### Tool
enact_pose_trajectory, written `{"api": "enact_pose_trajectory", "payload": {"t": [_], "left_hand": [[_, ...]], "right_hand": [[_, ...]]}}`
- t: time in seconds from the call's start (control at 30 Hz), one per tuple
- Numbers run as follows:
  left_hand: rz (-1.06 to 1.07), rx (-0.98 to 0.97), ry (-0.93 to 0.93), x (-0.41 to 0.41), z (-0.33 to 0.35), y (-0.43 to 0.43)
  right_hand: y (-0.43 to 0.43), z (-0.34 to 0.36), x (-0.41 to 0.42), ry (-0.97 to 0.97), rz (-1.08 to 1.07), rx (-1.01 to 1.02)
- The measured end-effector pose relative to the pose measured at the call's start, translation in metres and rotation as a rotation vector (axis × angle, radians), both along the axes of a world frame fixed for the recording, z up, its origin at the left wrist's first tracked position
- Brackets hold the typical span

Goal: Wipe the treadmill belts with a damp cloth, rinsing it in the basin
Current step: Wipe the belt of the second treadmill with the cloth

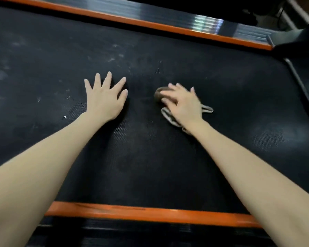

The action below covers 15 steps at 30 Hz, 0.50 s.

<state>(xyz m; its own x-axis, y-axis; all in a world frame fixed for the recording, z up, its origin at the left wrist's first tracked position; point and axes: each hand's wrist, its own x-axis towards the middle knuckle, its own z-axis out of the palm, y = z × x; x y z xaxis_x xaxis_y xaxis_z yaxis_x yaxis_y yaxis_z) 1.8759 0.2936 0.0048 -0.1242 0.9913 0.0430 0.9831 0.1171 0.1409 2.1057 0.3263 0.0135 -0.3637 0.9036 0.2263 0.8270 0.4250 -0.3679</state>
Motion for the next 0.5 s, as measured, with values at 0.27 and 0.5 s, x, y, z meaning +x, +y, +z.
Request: {"api": "enact_pose_trajectory", "payload": {"t": [0.27, 0.5], "left_hand": [[-0.059, -0.022, 0.035, -0.014, -0.011, 0.042], [-0.086, -0.037, 0.012, -0.016, -0.009, 0.039]], "right_hand": [[0.049, -0.007, -0.003, 0.049, -0.207, 0.001], [-0.081, 0.000, -0.019, 0.104, 0.166, -0.066]]}}
